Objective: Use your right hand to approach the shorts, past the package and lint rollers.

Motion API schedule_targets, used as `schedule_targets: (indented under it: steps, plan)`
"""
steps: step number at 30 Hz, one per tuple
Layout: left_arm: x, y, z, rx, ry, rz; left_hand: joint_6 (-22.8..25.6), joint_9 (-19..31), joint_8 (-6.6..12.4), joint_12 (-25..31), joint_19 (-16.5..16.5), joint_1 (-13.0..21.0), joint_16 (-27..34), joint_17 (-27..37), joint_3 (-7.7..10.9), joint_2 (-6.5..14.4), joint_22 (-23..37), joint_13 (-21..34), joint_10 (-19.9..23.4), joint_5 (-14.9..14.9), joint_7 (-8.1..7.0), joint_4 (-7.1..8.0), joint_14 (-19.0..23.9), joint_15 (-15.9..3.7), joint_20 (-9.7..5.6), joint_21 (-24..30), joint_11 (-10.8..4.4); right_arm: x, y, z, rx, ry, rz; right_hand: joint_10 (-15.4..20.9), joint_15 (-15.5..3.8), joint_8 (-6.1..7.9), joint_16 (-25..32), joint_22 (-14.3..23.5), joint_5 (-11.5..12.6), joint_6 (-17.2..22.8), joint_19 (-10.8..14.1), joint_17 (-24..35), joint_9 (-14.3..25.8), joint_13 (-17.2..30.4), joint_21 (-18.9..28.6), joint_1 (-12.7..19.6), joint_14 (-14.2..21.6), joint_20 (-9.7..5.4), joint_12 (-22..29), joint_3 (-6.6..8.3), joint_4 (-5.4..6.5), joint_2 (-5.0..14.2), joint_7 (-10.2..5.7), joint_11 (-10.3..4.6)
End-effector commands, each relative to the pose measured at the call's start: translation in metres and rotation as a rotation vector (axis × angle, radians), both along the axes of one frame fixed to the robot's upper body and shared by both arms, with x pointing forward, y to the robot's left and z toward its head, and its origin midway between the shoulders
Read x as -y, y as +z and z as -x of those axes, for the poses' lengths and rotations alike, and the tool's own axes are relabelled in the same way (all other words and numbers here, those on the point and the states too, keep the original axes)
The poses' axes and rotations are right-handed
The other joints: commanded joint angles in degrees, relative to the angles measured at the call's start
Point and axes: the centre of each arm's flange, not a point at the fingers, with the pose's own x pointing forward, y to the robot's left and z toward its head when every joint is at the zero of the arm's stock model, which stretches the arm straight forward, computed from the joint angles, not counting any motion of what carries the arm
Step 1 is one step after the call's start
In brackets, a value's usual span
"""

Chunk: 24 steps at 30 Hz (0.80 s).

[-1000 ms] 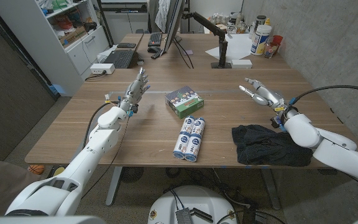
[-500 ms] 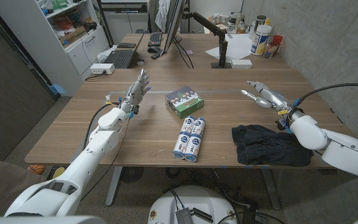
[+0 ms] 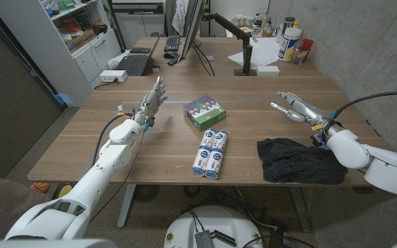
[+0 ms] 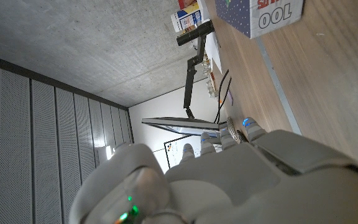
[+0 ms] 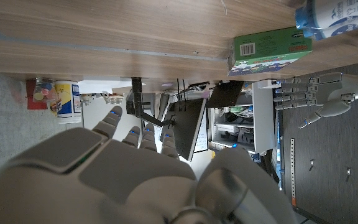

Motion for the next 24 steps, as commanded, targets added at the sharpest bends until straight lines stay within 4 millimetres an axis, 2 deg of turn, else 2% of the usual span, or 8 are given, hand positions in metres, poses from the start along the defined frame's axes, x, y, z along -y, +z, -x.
schedule_targets:
  steps: [1, 4, 8, 14, 24]
  plan:
    - [0.0021, 0.001, -0.0021, -0.004, -0.003, -0.009, -0.02, 0.12, 0.32, 0.37, -0.47, 0.68, 0.32, 0.32, 0.16, -0.12, 0.21, 0.12, 0.02, -0.07, 0.07, -0.15, -3.13, 0.11, 0.05, 0.14, 0.01, 0.0056, -0.0007, 0.0066, -0.003, -0.026, 0.048, -0.01, -0.67, 0.08, 0.48, 0.22, -0.09, 0.09, 1.02, 0.26, 0.2, 0.26, 0.46, 0.84, -2.08, -0.13, 0.25, -0.1, -0.45, -0.08, -0.65, -0.47]
    - [0.0031, 0.0012, -0.0024, -0.003, -0.004, -0.009, 0.0, 0.12, 0.33, 0.41, -0.48, 0.68, 0.34, 0.32, 0.16, -0.12, 0.21, 0.12, 0.11, -0.07, 0.04, -0.14, -3.11, 0.1, 0.05, 0.15, 0.07, 0.0062, -0.0022, 0.0072, -0.008, -0.025, 0.051, 0.02, -0.68, 0.06, 0.48, 0.23, -0.1, 0.06, 1.67, 0.25, 0.21, 0.26, 0.65, 0.91, -2.04, -0.2, 0.25, -0.1, -0.49, -0.05, -0.75, -0.62]
    - [0.0048, 0.0015, -0.0032, -0.005, -0.008, -0.013, -0.01, 0.12, 0.32, 0.43, -0.48, 0.68, 0.34, 0.32, 0.16, -0.13, 0.21, 0.12, 0.16, -0.07, 0.05, -0.14, -3.12, 0.13, 0.04, 0.15, 0.14, 0.0043, -0.0027, 0.0071, -0.005, -0.023, 0.073, -0.14, -0.57, 0.05, 0.43, 0.23, -0.12, 0.04, 1.06, 0.25, 0.21, 0.26, 0.32, 0.96, -2.12, 0.23, 0.18, -0.11, -0.53, -0.05, -0.8, -0.79]
    - [0.0051, 0.0043, -0.0015, 0.007, -0.007, -0.021, 0.06, 0.12, 0.34, 0.45, -0.47, 0.68, 0.35, 0.32, 0.17, -0.13, 0.21, 0.12, 0.2, -0.07, 0.05, -0.14, -3.13, 0.12, 0.04, 0.16, 0.07, 0.0085, -0.0047, 0.0111, -0.012, -0.03, 0.081, -0.13, -0.86, 0.03, 0.35, 0.23, -0.14, 0.01, 1.6, 0.27, 0.22, 0.26, 0.45, 0.97, -2.33, -0.33, 0.18, -0.16, -0.56, -0.07, -0.71, -0.8]
    - [0.0068, 0.0078, -0.0035, 0.006, -0.008, -0.03, 0.1, 0.12, 0.34, 0.47, -0.47, 0.67, 0.36, 0.32, 0.18, -0.13, 0.21, 0.12, 0.25, -0.07, 0.11, -0.13, -3.15, 0.13, 0.04, 0.18, 0.18, 0.0138, -0.0079, 0.0164, -0.037, -0.034, 0.109, -0.34, -0.81, -0.07, 0.14, 0.21, -0.18, -0.23, 0.66, 0.28, 0.22, 0.27, -0.02, 1.08, -2.92, -0.13, 0.1, -0.13, -0.6, 0.06, -0.77, -0.85]
